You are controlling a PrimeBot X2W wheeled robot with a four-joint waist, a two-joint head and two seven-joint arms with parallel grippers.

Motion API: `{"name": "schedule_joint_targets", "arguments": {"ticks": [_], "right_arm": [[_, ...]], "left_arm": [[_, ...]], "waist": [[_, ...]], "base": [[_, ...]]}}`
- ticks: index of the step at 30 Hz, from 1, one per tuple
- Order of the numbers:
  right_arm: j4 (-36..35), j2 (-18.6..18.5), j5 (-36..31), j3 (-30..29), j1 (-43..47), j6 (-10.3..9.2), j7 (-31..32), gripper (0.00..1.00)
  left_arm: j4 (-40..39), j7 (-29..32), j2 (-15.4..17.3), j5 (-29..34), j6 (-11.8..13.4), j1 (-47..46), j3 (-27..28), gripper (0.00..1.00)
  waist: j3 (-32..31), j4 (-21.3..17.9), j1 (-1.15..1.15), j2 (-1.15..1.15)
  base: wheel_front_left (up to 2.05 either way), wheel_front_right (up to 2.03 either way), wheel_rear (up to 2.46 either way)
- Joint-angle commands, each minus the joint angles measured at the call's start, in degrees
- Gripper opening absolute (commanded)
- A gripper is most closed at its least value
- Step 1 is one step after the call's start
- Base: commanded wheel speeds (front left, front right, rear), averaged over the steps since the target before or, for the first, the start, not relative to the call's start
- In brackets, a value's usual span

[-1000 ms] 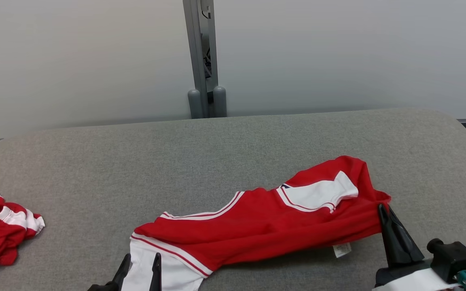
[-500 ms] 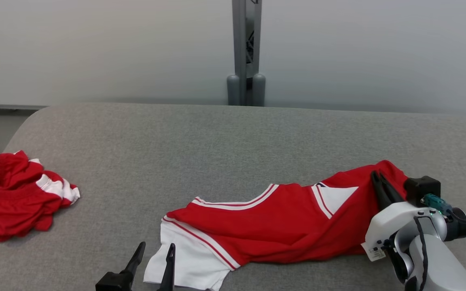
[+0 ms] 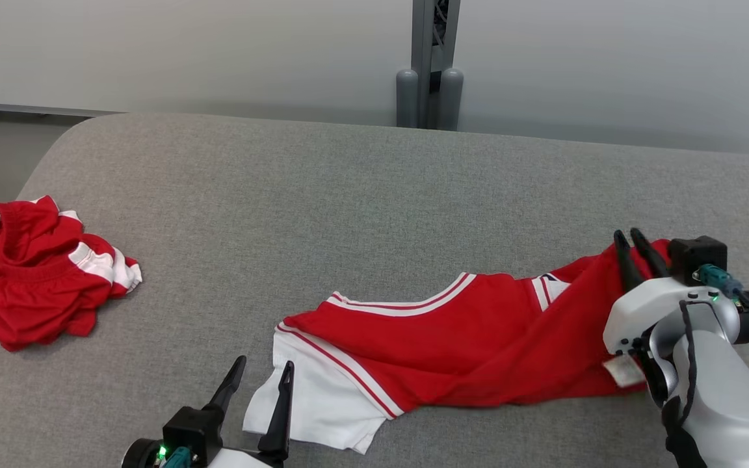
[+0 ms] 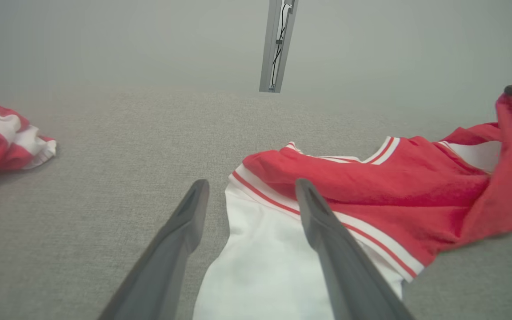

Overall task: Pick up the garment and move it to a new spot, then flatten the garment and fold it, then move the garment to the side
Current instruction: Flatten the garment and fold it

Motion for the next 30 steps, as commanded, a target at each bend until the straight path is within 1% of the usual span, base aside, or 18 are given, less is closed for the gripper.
{"name": "schedule_joint_targets", "arguments": {"ticks": [1,4,8,15,18,20,24,30], "right_arm": [[-1.2,-0.1,-0.1,-0.6,0.0,-0.03,-0.3,1.0],[-4.8,0.1,0.1,-1.9,2.2,-0.03,-0.3,1.0],[-11.6,0.2,2.1,-0.4,5.7,-0.03,-0.2,1.0],[-26.5,0.2,5.0,3.5,18.7,-0.03,-0.2,1.0],[-31.1,-0.2,5.5,4.3,24.7,-0.03,-0.2,1.0],[-32.6,-0.2,6.3,4.7,28.3,-0.03,-0.2,1.0],[-32.9,-0.1,8.6,4.1,34.0,-0.03,-0.2,1.0],[-33.1,-0.4,9.6,4.2,38.7,-0.03,-0.2,1.0]], "left_arm": [[0.2,-0.2,0.2,0.5,-0.2,-0.9,0.0,1.0],[0.4,-0.2,0.2,0.4,-0.3,-1.4,0.2,1.0],[0.2,-0.2,0.2,-0.6,0.5,-0.7,1.2,1.0],[0.0,-0.2,0.2,-1.2,1.4,1.8,2.8,1.0],[-0.2,-0.2,0.2,-1.4,1.6,2.9,2.8,1.0],[-0.4,-0.2,0.2,-1.5,1.7,3.4,2.7,1.0],[-0.4,-0.2,0.2,-1.8,1.9,4.0,2.2,1.0],[-0.7,-0.2,0.2,-1.7,2.0,4.9,1.5,1.0]], "waist": [[0.1,0.0,0.0,0.0],[0.0,-0.3,0.0,0.0],[-1.1,-1.3,0.0,0.0],[-4.7,-4.5,0.0,0.0],[-5.9,-6.0,0.0,0.0],[-6.5,-6.8,0.0,0.0],[-7.1,-7.3,0.0,0.0],[-7.6,-7.1,0.0,0.0]], "base": [[0.0,0.0,0.0],[0.0,0.0,0.0],[0.0,0.0,0.0],[0.0,0.0,0.0],[0.0,0.0,0.0],[0.0,0.0,0.0],[0.0,0.0,0.0],[0.0,0.0,0.0]]}}
